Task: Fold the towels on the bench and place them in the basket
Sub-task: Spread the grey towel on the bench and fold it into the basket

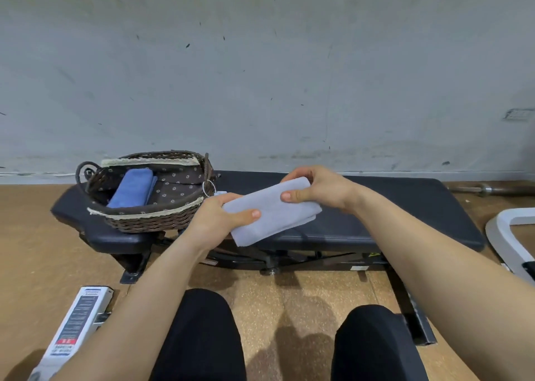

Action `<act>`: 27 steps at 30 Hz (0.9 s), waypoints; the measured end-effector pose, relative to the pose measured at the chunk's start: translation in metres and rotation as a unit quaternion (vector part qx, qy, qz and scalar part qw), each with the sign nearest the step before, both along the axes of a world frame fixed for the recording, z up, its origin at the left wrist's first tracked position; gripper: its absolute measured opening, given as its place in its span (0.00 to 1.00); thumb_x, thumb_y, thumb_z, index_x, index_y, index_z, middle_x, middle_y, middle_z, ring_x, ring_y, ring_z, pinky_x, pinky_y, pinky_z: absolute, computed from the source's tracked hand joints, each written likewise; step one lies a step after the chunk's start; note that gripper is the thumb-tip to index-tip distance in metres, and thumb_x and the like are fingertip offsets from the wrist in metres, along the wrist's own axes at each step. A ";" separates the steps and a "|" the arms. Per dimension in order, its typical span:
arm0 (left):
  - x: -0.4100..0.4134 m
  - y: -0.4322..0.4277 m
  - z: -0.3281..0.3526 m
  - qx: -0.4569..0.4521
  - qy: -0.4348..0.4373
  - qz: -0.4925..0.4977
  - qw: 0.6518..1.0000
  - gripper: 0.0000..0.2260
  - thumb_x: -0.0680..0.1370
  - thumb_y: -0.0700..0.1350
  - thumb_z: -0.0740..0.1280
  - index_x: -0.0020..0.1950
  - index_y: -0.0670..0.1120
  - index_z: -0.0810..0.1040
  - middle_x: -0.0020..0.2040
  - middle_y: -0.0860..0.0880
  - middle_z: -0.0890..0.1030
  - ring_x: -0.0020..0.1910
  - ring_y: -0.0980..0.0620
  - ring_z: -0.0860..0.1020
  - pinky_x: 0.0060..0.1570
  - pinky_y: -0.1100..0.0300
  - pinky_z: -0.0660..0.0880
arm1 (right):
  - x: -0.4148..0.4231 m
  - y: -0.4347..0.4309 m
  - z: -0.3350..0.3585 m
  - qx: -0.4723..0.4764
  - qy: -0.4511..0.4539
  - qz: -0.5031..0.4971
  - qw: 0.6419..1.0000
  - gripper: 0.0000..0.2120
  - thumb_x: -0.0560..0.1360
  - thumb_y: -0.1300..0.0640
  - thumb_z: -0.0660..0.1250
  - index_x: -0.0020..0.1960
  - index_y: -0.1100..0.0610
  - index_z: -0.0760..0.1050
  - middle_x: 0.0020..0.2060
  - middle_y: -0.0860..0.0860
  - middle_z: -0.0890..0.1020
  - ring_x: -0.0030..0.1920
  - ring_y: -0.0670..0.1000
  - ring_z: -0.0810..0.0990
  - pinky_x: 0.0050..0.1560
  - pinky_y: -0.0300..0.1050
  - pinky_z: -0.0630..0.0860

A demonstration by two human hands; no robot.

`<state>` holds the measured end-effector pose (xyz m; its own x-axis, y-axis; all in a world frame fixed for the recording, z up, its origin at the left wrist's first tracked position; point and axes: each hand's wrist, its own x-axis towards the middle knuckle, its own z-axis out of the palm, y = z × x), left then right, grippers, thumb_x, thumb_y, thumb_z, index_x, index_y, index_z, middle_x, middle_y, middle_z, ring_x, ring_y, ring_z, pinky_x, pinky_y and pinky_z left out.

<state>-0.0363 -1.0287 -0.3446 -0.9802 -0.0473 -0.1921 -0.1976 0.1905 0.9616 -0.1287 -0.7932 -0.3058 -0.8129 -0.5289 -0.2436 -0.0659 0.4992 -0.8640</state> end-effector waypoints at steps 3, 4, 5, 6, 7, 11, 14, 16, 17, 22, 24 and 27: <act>0.003 -0.024 0.008 0.041 0.006 0.070 0.997 0.11 0.70 0.47 0.79 0.50 0.47 0.85 0.46 0.47 0.86 0.43 0.52 0.83 0.43 0.53 0.80 | -0.008 -0.033 0.008 -0.026 -0.065 0.011 0.998 0.18 0.72 0.57 0.77 0.60 0.51 0.77 0.50 0.46 0.84 0.48 0.41 0.84 0.43 0.36 0.79; 0.004 -0.034 0.010 0.054 0.010 0.094 0.994 0.09 0.72 0.46 0.77 0.51 0.47 0.84 0.46 0.47 0.86 0.43 0.53 0.83 0.42 0.54 0.80 | -0.014 -0.048 0.011 -0.034 -0.074 0.008 0.997 0.20 0.73 0.59 0.76 0.62 0.52 0.76 0.53 0.47 0.83 0.49 0.43 0.84 0.44 0.38 0.81; 0.004 -0.043 0.012 0.067 0.015 0.117 0.991 0.09 0.72 0.46 0.77 0.51 0.47 0.84 0.46 0.47 0.86 0.42 0.53 0.83 0.40 0.56 0.81 | -0.021 -0.065 0.014 -0.040 -0.073 0.004 0.997 0.21 0.72 0.60 0.76 0.64 0.54 0.75 0.55 0.50 0.83 0.53 0.46 0.84 0.48 0.42 0.83; 0.005 -0.053 0.013 0.078 0.020 0.144 0.986 0.09 0.73 0.45 0.76 0.51 0.46 0.84 0.44 0.48 0.86 0.41 0.55 0.83 0.36 0.58 0.80 | -0.029 -0.083 0.017 -0.040 -0.064 0.000 0.997 0.23 0.72 0.60 0.77 0.64 0.55 0.75 0.57 0.53 0.82 0.54 0.50 0.84 0.51 0.46 0.83; 0.003 -0.065 0.013 0.080 0.026 0.168 0.982 0.09 0.73 0.45 0.76 0.51 0.45 0.84 0.43 0.49 0.85 0.39 0.56 0.83 0.33 0.61 0.78 | -0.037 -0.102 0.020 -0.037 -0.049 -0.003 0.998 0.24 0.71 0.60 0.77 0.64 0.56 0.74 0.57 0.55 0.82 0.55 0.52 0.84 0.52 0.47 0.83; -0.009 -0.118 0.010 0.040 0.007 0.209 0.977 0.08 0.76 0.47 0.73 0.51 0.44 0.84 0.43 0.48 0.84 0.43 0.51 0.82 0.41 0.58 0.79 | -0.067 -0.188 0.024 -0.024 0.043 -0.012 0.999 0.23 0.67 0.60 0.79 0.58 0.53 0.74 0.52 0.55 0.82 0.52 0.55 0.83 0.54 0.55 0.82; -0.021 -0.159 0.004 -0.039 -0.001 0.201 0.979 0.06 0.77 0.44 0.70 0.49 0.44 0.84 0.41 0.49 0.82 0.41 0.49 0.78 0.44 0.56 0.74 | -0.082 -0.244 0.018 0.007 0.122 0.009 0.992 0.21 0.70 0.60 0.75 0.59 0.52 0.73 0.46 0.49 0.78 0.48 0.53 0.80 0.49 0.50 0.81; -0.032 -0.183 -0.001 -0.123 -0.001 0.189 0.974 0.07 0.75 0.44 0.72 0.52 0.48 0.81 0.43 0.51 0.82 0.42 0.50 0.79 0.46 0.55 0.75 | -0.090 -0.274 0.008 0.029 0.160 0.032 0.986 0.20 0.71 0.62 0.72 0.61 0.52 0.73 0.47 0.49 0.78 0.49 0.53 0.79 0.47 0.47 0.78; -0.039 -0.193 -0.004 -0.154 -0.012 0.182 0.971 0.11 0.74 0.44 0.74 0.55 0.50 0.78 0.45 0.52 0.82 0.44 0.52 0.80 0.47 0.55 0.76 | -0.094 -0.287 0.003 0.045 0.180 0.045 0.982 0.20 0.72 0.63 0.70 0.61 0.52 0.73 0.50 0.51 0.79 0.50 0.54 0.79 0.47 0.46 0.77; -0.076 -0.230 -0.030 -0.329 -0.092 0.082 0.936 0.22 0.71 0.51 0.77 0.60 0.50 0.71 0.45 0.53 0.78 0.44 0.53 0.77 0.40 0.58 0.71 | -0.112 -0.337 -0.042 0.129 0.238 0.078 0.959 0.20 0.73 0.66 0.64 0.63 0.53 0.74 0.56 0.54 0.80 0.54 0.56 0.78 0.46 0.43 0.73; -0.088 -0.234 -0.038 -0.372 -0.129 0.033 0.919 0.23 0.71 0.51 0.77 0.61 0.45 0.73 0.48 0.48 0.79 0.48 0.48 0.78 0.44 0.56 0.72 | -0.117 -0.347 -0.062 0.158 0.227 0.084 0.957 0.21 0.73 0.66 0.62 0.63 0.51 0.75 0.57 0.54 0.81 0.55 0.56 0.79 0.51 0.45 0.76; -0.102 -0.239 -0.048 -0.398 -0.185 -0.016 0.898 0.25 0.71 0.52 0.77 0.62 0.43 0.73 0.54 0.45 0.79 0.54 0.45 0.77 0.48 0.55 0.73 | -0.122 -0.355 -0.086 0.196 0.217 0.091 0.952 0.24 0.73 0.67 0.62 0.66 0.51 0.76 0.62 0.54 0.81 0.61 0.56 0.79 0.59 0.47 0.77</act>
<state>-0.1380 -1.2681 -0.3923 -0.8593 -0.2873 -0.4232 -0.4581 0.8004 0.3866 -0.2505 -1.1483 -0.3922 -0.7859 -0.6079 -0.1132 -0.4900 0.7240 -0.4854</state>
